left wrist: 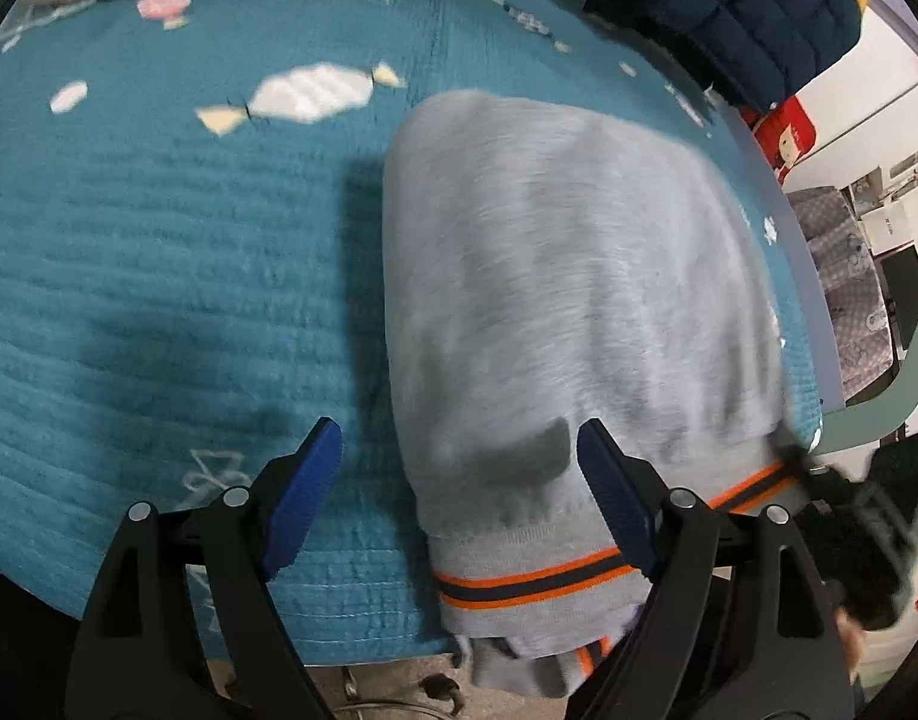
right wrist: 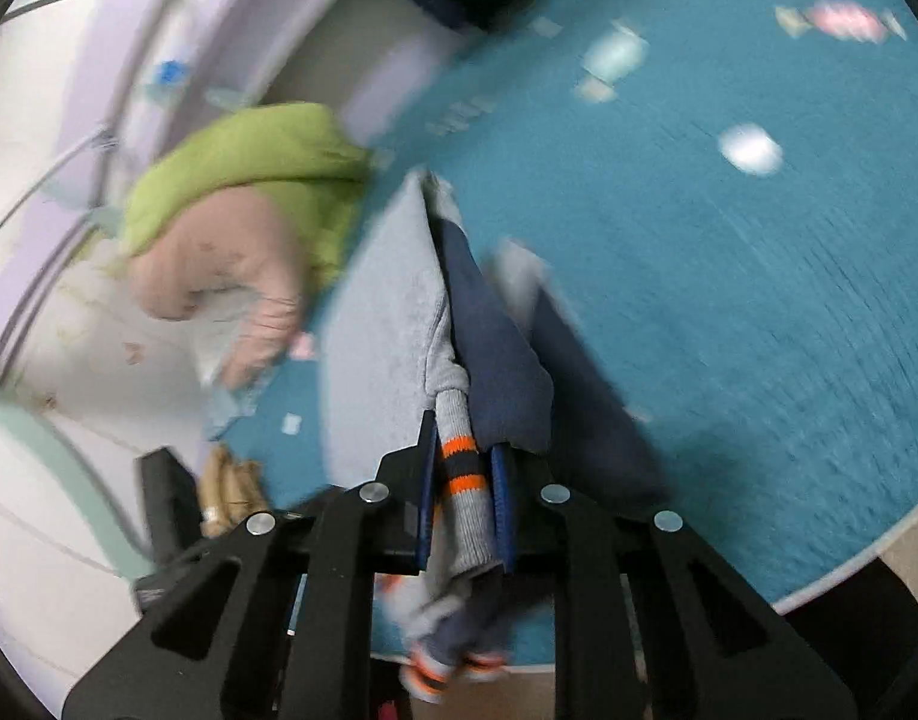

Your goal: Fold large clothes

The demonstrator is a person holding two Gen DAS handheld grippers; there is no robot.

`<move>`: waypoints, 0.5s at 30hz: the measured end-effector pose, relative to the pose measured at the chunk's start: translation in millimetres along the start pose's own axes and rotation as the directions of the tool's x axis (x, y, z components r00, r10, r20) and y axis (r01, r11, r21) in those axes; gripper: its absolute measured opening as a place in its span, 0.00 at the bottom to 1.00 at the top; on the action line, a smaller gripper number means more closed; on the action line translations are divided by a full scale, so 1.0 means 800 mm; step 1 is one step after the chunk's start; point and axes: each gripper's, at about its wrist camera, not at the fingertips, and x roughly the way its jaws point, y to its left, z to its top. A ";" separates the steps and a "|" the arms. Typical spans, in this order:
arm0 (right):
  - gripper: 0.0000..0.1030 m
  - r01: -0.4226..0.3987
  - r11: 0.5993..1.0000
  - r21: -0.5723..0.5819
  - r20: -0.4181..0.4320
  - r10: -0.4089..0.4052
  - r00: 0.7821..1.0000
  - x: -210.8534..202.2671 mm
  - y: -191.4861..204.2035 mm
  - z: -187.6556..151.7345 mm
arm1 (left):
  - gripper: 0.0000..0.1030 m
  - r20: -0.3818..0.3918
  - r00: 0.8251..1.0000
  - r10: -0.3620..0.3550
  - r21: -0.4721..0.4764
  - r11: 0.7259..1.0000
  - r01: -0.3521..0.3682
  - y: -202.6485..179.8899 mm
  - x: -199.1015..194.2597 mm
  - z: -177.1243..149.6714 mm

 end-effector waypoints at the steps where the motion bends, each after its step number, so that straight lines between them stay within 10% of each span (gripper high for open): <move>1: 0.16 0.029 0.999 0.017 -0.017 -0.029 0.999 0.010 -0.011 0.000 | 0.79 -0.031 1.000 0.004 0.011 1.000 -0.003 -0.005 0.015 -0.003; 5: 0.24 0.115 0.992 0.044 -0.119 -0.110 0.987 0.048 -0.044 0.001 | 0.80 -0.104 0.994 0.034 0.029 0.999 -0.031 -0.011 0.058 -0.010; 9: 0.63 0.158 0.986 0.055 -0.120 -0.151 0.981 0.027 -0.036 -0.002 | 0.84 -0.125 0.992 -0.006 -0.023 1.000 0.003 0.004 0.060 -0.007; 15: 0.64 0.111 0.982 0.151 -0.202 -0.079 0.976 0.046 -0.058 -0.022 | 0.84 -0.120 0.993 0.001 -0.014 1.000 -0.003 0.001 0.056 -0.006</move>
